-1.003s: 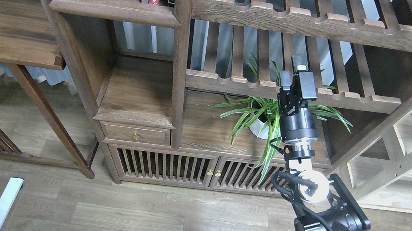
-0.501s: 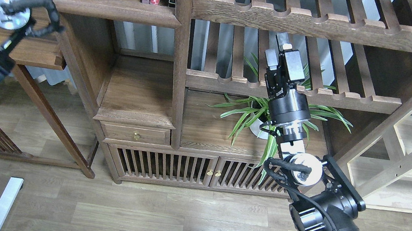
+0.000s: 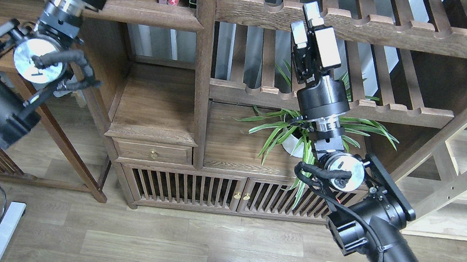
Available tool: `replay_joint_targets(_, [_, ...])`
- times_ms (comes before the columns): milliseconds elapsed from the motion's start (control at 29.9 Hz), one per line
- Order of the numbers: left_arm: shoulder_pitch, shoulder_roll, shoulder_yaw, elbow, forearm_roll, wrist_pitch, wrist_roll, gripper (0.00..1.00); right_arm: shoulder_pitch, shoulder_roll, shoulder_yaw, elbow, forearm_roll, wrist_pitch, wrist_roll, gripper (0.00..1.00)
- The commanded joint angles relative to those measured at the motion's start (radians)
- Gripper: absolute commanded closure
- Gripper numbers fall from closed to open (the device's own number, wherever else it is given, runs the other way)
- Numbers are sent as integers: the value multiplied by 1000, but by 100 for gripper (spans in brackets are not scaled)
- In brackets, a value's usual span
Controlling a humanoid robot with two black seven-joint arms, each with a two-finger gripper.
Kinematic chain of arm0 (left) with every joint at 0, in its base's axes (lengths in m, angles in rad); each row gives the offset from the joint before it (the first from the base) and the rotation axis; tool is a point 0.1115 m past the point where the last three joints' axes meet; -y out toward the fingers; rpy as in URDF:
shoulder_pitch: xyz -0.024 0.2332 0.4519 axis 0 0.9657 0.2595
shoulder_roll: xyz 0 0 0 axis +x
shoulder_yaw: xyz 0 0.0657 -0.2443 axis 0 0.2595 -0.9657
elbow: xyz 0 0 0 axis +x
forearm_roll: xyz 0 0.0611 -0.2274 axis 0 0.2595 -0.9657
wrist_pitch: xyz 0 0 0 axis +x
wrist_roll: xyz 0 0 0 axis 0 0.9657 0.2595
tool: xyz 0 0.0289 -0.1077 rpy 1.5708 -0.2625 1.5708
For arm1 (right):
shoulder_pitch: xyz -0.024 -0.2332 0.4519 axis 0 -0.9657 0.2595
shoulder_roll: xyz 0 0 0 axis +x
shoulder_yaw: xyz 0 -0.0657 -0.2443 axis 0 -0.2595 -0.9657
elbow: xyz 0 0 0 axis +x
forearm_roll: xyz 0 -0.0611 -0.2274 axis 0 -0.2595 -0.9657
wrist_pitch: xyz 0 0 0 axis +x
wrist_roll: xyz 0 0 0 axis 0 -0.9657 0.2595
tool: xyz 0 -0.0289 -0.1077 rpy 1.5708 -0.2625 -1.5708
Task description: Organize books on shelf
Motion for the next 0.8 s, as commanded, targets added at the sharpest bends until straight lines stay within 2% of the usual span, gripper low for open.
replay_joint_targets(0, [79, -31, 16, -112, 0, 0, 18, 1, 0, 0, 0, 24, -6, 0, 0, 14])
replay_joint_targets(167, [130, -132, 55, -157, 2, 0, 57, 1, 21, 0, 0, 24, -11, 0, 0, 14])
replay_joint_targets(334, [144, -189, 73, -158, 0, 0, 133, 1, 27, 0, 14, 26, -20, 0, 0, 14])
replay_joint_targets(769, [190, -218, 107, -146, 2, 0, 135, 1, 26, 0, 17, 26, -35, 0, 3, 12])
